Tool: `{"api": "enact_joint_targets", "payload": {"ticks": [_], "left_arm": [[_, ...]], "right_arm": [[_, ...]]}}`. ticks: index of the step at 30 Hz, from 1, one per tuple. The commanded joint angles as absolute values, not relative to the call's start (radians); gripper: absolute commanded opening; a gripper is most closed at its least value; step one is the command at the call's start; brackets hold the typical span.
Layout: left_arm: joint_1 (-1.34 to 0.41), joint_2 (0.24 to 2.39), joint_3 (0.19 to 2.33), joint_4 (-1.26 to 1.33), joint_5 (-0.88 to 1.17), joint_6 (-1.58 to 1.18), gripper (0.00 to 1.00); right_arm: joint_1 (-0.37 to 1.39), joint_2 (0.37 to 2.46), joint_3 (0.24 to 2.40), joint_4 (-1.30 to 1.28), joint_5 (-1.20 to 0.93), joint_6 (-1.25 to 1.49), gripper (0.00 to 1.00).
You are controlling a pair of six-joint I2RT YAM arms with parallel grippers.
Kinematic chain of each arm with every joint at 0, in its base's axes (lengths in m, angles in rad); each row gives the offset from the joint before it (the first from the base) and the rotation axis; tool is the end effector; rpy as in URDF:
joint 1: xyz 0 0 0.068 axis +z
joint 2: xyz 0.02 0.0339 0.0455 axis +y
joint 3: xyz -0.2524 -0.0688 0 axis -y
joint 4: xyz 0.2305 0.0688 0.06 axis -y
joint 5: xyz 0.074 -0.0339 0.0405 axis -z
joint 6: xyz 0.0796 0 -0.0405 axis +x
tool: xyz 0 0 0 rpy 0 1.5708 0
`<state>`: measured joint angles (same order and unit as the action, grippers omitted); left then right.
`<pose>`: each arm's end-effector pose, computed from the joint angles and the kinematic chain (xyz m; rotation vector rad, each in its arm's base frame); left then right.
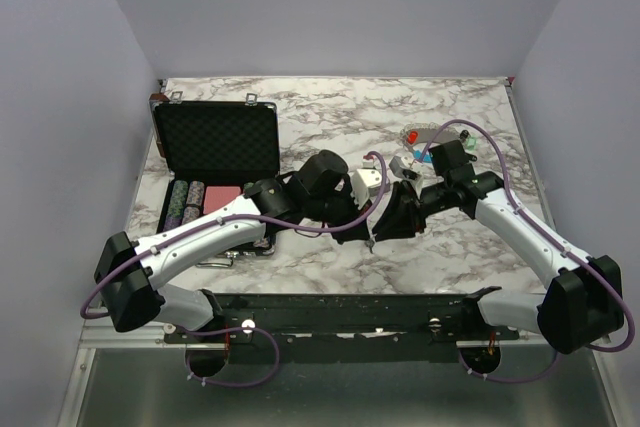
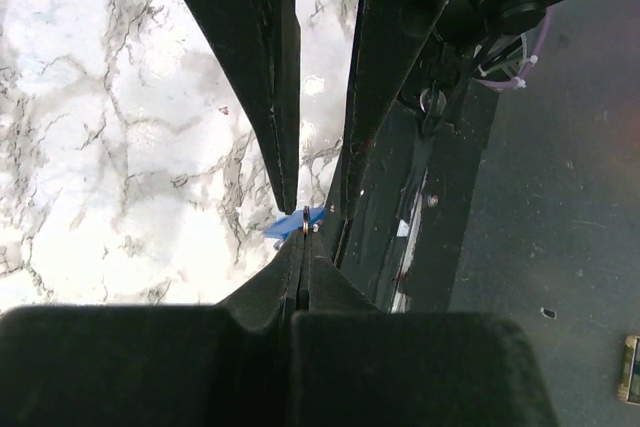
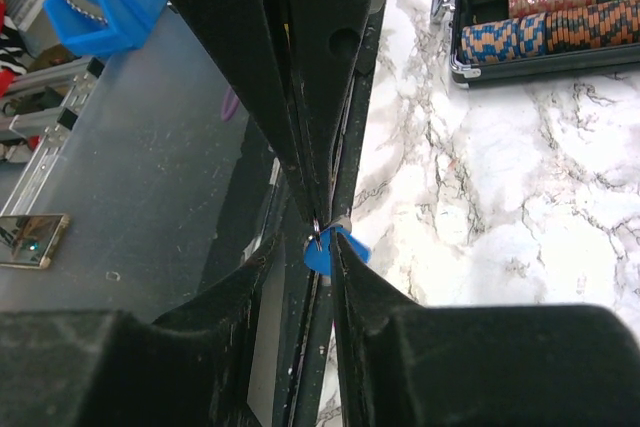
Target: Put the keys on the keyring
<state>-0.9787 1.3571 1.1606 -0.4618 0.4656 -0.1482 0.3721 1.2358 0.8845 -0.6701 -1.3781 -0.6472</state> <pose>0.1484 -0.2847 0.2852 1.2115 2.0626 -1.0991 0.1772 0.1530 0.2528 -1.3677 1.5046 1.5396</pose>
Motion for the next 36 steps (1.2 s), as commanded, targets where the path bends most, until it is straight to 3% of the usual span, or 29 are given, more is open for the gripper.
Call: {"api": "enact_joint_targets", "payload": {"ticks": [1,12,18,21,26,27,29,31,34,36], "left_arm": [[-0.976,1.333,1.146,-0.423,0.466,-0.166,0.00],[-0.976,1.336,1.146,-0.407,0.460,-0.179,0.00],[-0.976,1.333,1.140,-0.393,0.453,-0.189,0.00],[-0.974,1.324,1.129,-0.376,0.437,-0.199,0.00],[-0.969,1.263,1.059,-0.281,0.378,-0.244,0.00],[-0.968,1.235,1.027,-0.247,0.359,-0.256,0.08],[-0.965,1.163,0.950,-0.168,0.342,-0.271,0.35],[-0.959,1.082,0.859,-0.062,0.316,-0.291,0.53],[-0.951,0.947,0.697,0.114,0.299,-0.313,0.63],[-0.950,0.870,0.571,0.275,0.311,-0.298,0.63]], "right_arm": [[0.377,1.226,0.871,-0.641,-1.405,-0.634,0.33],[0.376,1.229,0.868,-0.629,-1.419,-0.623,0.22],[0.377,1.227,0.868,-0.627,-1.417,-0.623,0.11],[0.379,1.224,0.871,-0.630,-1.416,-0.623,0.00],[0.376,1.224,0.884,-0.637,-1.419,-0.612,0.00],[0.377,1.223,0.884,-0.627,-1.425,-0.598,0.00],[0.376,1.223,0.884,-0.617,-1.442,-0.580,0.00],[0.371,1.220,0.881,-0.608,-1.462,-0.571,0.00],[0.357,1.218,0.873,-0.586,-1.508,-0.561,0.00],[0.348,1.219,0.862,-0.565,-1.569,-0.560,0.00]]}}
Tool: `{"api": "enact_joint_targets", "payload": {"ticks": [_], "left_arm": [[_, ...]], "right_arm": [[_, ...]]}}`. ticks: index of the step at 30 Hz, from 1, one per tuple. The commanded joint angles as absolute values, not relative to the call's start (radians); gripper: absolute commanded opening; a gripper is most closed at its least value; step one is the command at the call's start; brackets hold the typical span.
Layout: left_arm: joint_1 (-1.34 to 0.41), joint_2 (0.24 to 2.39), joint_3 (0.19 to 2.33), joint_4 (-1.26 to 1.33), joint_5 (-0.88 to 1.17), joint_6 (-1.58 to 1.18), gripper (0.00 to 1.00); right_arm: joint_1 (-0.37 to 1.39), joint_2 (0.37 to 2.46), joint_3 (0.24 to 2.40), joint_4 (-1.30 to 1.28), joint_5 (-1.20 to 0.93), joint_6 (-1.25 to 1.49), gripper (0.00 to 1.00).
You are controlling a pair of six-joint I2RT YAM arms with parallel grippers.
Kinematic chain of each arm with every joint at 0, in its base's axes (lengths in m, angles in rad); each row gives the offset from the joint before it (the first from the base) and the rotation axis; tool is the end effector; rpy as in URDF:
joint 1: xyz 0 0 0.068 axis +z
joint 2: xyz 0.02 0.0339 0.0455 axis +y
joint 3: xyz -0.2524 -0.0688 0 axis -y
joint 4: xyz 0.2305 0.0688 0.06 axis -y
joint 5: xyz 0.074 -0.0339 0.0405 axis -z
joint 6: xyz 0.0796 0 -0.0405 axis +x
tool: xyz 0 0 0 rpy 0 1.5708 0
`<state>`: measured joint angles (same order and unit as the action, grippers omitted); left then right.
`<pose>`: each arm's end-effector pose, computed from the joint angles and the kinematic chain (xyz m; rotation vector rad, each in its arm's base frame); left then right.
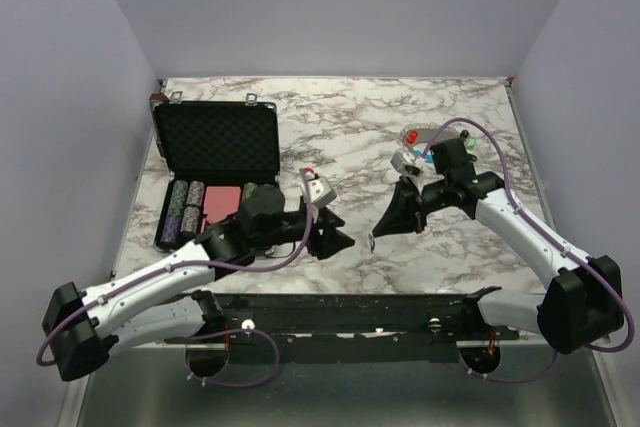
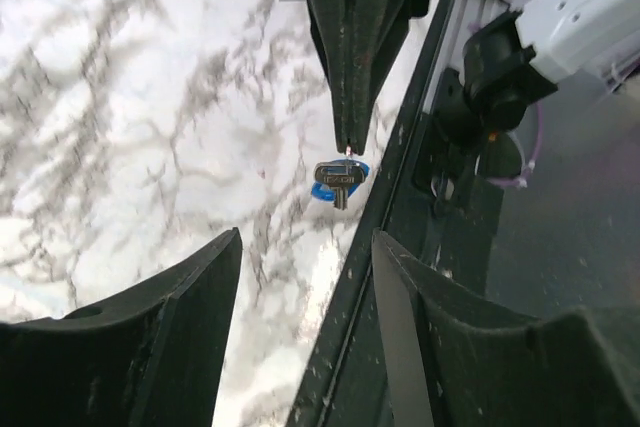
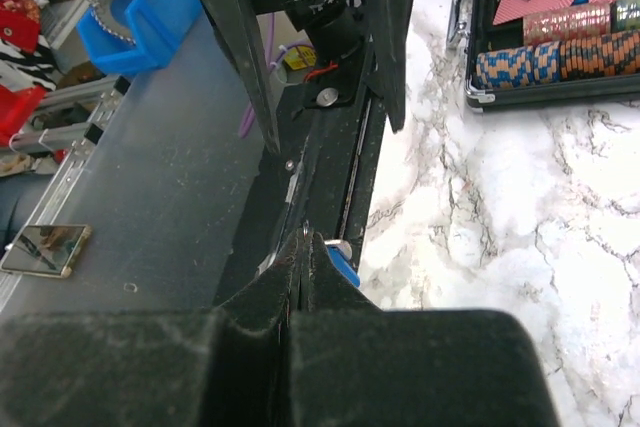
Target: Put the keys on the keyring
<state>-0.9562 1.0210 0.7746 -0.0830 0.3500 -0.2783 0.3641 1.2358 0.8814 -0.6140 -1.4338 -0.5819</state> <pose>0.1317 -0.2339 0.2825 0.9218 1.8388 -1.1387 0.1795 0.1528 0.2582 -1.3375 1.4724 1.5988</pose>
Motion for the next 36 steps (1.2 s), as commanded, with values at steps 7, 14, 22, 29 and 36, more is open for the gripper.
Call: {"api": "enact_joint_targets", "payload": {"ticks": [7,14,22,29,36], "left_arm": [[-0.960,0.854,0.373,0.633,0.308,-0.322,0.61],[-1.008,0.968,0.400,0.764,0.316,-0.249,0.57],[-1.040,1.055,0.440,0.713,0.337,-0.163,0.53],[-1.074,1.109,0.459,0.663,0.347,-0.084,0.51],[-1.118,1.135,0.449,0.658,0.339,-0.005,0.49]], "right_arm": [[0.342,1.243,0.856,-0.652,-1.657,-0.736,0.00],[0.342,1.250,0.854,-0.733,-1.657,-0.877,0.01],[0.342,1.252,0.876,-0.966,-1.594,-1.219,0.00],[0.342,1.261,0.894,-1.225,-1.526,-1.647,0.00],[0.342,1.272,0.856,-1.350,-1.465,-1.968,0.00]]}}
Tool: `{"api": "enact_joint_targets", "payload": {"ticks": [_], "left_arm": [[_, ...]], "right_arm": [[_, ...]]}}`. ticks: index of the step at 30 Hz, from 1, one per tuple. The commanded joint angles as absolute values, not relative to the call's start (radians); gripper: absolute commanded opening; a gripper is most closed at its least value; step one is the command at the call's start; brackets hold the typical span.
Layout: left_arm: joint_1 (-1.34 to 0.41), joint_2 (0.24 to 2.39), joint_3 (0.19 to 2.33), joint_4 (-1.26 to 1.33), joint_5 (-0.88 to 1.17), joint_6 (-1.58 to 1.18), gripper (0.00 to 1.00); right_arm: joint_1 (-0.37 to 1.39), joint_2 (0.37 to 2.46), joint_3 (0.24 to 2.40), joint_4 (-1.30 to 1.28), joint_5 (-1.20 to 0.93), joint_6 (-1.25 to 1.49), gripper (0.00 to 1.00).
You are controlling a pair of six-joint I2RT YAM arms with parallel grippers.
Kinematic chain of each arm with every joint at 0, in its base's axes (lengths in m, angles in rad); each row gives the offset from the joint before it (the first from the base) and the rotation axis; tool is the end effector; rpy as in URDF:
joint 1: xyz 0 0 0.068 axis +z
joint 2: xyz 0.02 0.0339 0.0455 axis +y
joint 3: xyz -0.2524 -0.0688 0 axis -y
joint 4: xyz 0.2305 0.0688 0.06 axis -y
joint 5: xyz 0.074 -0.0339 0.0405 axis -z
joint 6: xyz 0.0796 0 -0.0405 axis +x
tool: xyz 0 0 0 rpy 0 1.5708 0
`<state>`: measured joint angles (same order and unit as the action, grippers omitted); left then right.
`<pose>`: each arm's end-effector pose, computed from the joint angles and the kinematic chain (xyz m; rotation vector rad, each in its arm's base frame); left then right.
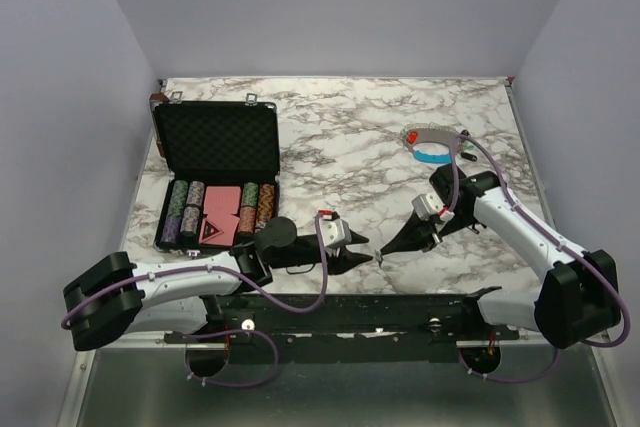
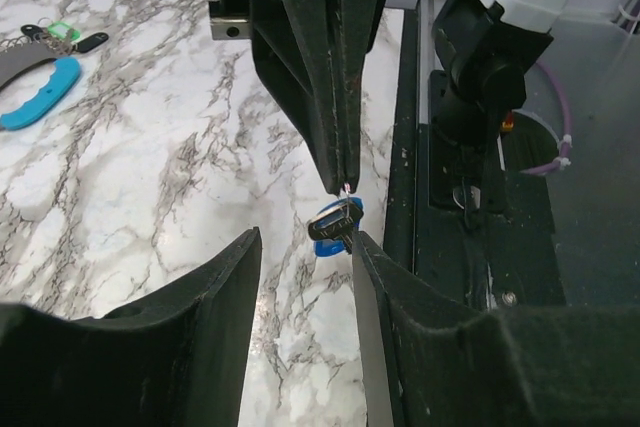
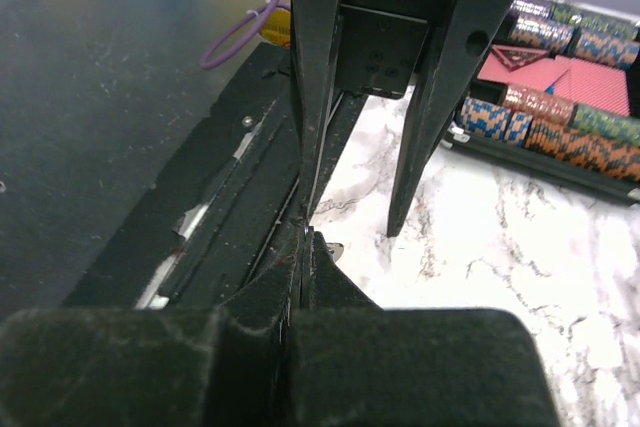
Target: Put the keys on the keyring
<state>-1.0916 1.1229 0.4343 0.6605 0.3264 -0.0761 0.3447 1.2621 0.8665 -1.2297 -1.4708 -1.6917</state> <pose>0.1047 -0.2568 0.2367 1.0667 1.3561 -1.1472 0.1376 0.1336 0.2387 -1.5701 1.0225 1.3564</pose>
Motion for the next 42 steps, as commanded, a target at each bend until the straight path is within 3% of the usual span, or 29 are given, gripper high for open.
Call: {"api": "enact_joint_targets", "payload": {"ticks": [1,20,25,28,32,34,38,42], "left_arm": [[-1.126,1.137,0.448,0.655,0.333,-0.005,0.49],[-1.180,1.106,0.442,0.586,0.221,0.078,0.45],[-1.178,1.057,0.430,0.551,0.121,0.080,0.43],[-1.177,0.944,0.407,0.491,-0.022,0.058,0.38],[-1.161,0.734,0.413,0.310,-0.156,0.025,0.34],[-1.141,0.640,0.452,0.177,-0.190,0.020,0.43],[-1.083,0.522,0.555,-0.088,-0.212,0.021,0.73],[-1.052,0.476,0.604,-0.286,-0.207,0.099,0.81]], "right_arm": [[0.341,1.272,0.850,-1.356,-1.456,-2.002,0.01],[0.311,1.258,0.838,-1.355,-1.401,-2.040,0.00],[0.255,1.241,0.905,-1.183,-1.352,-1.557,0.01],[0.226,1.213,0.952,-0.999,-1.134,-1.138,0.00],[0.178,1.175,0.994,-0.971,-0.861,-0.967,0.00],[0.144,1.154,1.009,-0.977,-0.751,-0.925,0.00],[0.056,1.173,1.038,-1.026,-0.522,-0.919,0.00],[-0.063,1.247,1.032,-1.040,-0.350,-0.968,0.00]]}}
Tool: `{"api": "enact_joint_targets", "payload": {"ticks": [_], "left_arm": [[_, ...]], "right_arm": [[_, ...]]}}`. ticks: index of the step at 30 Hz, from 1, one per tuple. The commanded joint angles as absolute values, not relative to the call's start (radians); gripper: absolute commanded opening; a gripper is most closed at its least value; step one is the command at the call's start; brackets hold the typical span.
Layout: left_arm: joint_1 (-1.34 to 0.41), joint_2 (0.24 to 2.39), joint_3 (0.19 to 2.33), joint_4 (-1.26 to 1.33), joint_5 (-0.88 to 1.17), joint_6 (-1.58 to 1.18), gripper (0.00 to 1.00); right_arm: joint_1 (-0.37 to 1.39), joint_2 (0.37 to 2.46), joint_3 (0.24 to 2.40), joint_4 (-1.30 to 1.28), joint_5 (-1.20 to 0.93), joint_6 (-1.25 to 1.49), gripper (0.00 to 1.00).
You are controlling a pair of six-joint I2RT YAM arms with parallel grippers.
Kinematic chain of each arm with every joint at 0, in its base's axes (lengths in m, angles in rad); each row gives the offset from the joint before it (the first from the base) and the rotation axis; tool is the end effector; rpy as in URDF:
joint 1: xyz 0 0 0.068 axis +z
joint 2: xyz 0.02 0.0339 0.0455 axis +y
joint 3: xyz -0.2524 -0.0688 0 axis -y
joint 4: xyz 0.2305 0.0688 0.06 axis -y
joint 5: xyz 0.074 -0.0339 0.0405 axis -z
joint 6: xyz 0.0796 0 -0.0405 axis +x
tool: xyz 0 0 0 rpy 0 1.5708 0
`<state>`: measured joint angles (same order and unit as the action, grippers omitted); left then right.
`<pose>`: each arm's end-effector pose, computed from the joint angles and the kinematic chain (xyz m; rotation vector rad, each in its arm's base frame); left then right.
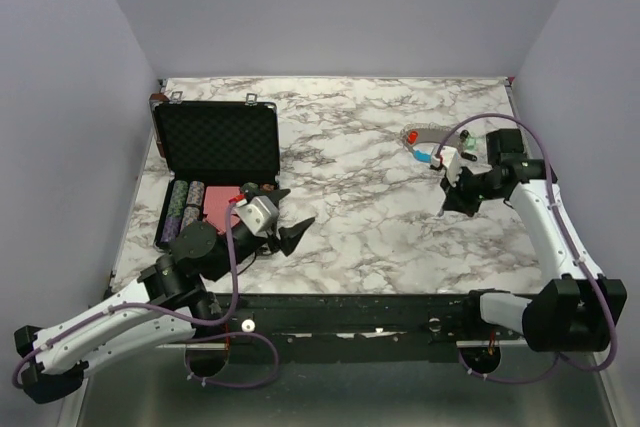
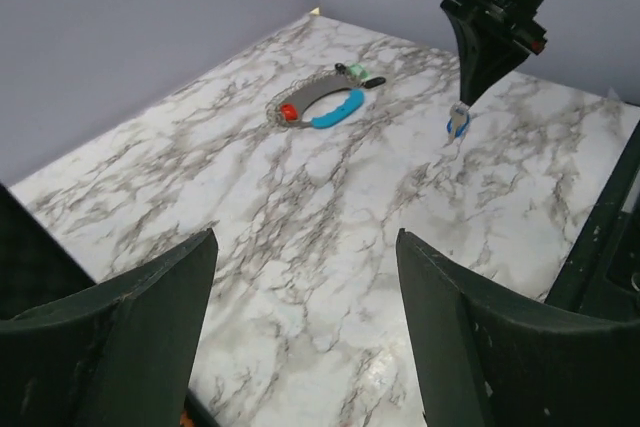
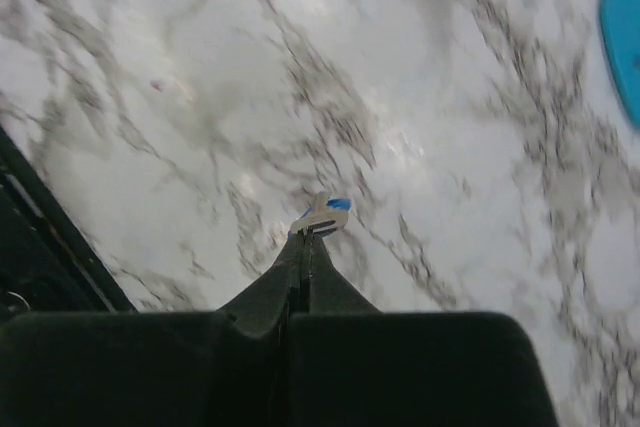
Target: Put the keys on the keyring
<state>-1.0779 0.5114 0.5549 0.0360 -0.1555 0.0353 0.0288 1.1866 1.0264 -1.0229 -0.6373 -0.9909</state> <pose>0.0959 -0.1525 0.3191 0.6986 1.3670 -0.7216 0.2132 0.0535 0.2422 -1.3441 2.0763 0.4976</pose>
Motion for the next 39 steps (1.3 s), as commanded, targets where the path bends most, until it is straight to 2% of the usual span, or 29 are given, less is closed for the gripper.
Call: {"api": "enact_joint_targets", "payload": {"ticks": [1,7,16,28,39], "left_arm": [[-1.051,0.469,0.597,-0.311,-0.213,0.113,0.81],[-1.051,0.384,0.509,-0.278,-0.218,0.141,0.82],[-1.048,0.351,0.519,-0.308,-0.236,0.161,0.83],[-1.037,0.345,0.515,-0.313,-0.232,0.167,0.83],[-1.029,0.364,0.514,-0.313,-0.221,0.170,0.83]], "right_arm": [[-0.081,1.259,1.028,-1.028,-0.312,-0.974,0.00],[-0.110,1.403,1.037,-0.951,-0.161,-0.953,0.00],[-0.089,1.664,1.161,-0.835,-0.228,-0.841,0.01],[-0.023,1.793,1.204,-0.720,-0.259,-0.715,0.01],[-0.006,1.816,1.195,-0.649,-0.295,-0.655,0.01]]}}
